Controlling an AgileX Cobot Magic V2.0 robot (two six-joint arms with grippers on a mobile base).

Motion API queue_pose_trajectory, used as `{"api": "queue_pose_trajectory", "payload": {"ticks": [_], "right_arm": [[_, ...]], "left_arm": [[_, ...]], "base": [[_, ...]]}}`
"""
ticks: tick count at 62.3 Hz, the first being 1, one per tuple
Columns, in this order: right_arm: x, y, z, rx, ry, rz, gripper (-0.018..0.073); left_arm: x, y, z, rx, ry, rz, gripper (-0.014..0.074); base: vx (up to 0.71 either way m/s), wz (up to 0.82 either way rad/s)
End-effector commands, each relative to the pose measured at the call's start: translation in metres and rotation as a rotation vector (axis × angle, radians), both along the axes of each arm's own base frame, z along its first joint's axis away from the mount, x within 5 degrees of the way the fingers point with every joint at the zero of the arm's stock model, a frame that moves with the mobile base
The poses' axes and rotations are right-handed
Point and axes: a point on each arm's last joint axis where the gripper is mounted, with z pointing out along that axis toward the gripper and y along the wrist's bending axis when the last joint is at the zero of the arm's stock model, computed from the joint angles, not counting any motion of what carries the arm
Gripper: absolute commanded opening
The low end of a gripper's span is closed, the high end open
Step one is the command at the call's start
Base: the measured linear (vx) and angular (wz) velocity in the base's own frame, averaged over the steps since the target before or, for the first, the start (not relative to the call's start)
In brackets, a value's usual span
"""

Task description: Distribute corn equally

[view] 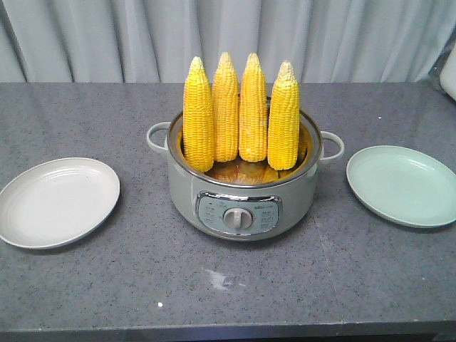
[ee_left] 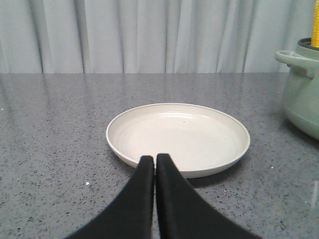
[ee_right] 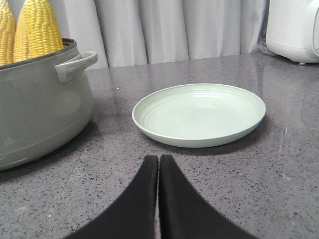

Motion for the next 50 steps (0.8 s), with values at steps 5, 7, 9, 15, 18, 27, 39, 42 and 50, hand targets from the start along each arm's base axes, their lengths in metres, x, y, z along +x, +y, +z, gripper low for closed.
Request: {"api": "queue_pose_trajectory", "payload": {"ticks": [5, 7, 9, 15, 18, 27, 39, 42, 50], "right_arm": [[0.0005, -0.0007, 0.0042, -0.011, -0.070, -0.009, -0.0001], [0.0005, -0.0007, 0.0042, -0.011, -0.070, -0.009, -0.0001], [0.0005, -0.0007, 0.0042, -0.011, -0.070, -0.009, -0.0001], [0.0005, -0.0007, 0.0042, -0.011, -0.070, -0.009, -0.0001], [0.0005, -0.0007, 0.0042, -0.011, -0.070, -0.009, -0.0001], [0.0005, -0.0007, 0.0042, -0.011, -0.070, -0.009, -0.0001], [0.0005, -0.0007, 0.0042, -0.011, -0.070, -0.009, -0.0001], [0.0005, -0.0007, 0.0042, -0.011, -0.070, -0.009, -0.0001], [0.0005, -0.0007, 0.0042, -0.011, -0.070, -0.009, -0.0001]], "left_arm": [[-0.0014, -0.0011, 0.0090, -0.005, -0.095, -0.012, -0.0007], [-0.0014, -0.0011, 0.0090, -0.005, -0.095, -0.012, -0.0007], [-0.0014, -0.0011, 0.0090, -0.005, -0.095, -0.012, -0.0007], [-0.0014, -0.0011, 0.0090, -0.005, -0.095, -0.012, -0.0007], [-0.0014, -0.0011, 0.0090, -0.005, -0.095, -0.012, -0.0007], [-0.0014, -0.0011, 0.0090, -0.005, -0.095, -0.012, -0.0007], [-0.0014, -0.0011, 0.0090, -0.005, -0.095, -0.012, -0.0007], [-0.0014, -0.0011, 0.0090, -0.005, -0.095, -0.012, -0.0007], [-0.0014, -0.0011, 0.0090, -0.005, -0.095, -0.012, -0.0007]], "base": [[0.00, 0.00], [0.00, 0.00], [0.00, 0.00], [0.00, 0.00], [0.00, 0.00], [0.00, 0.00], [0.00, 0.00], [0.00, 0.00], [0.00, 0.00]]}}
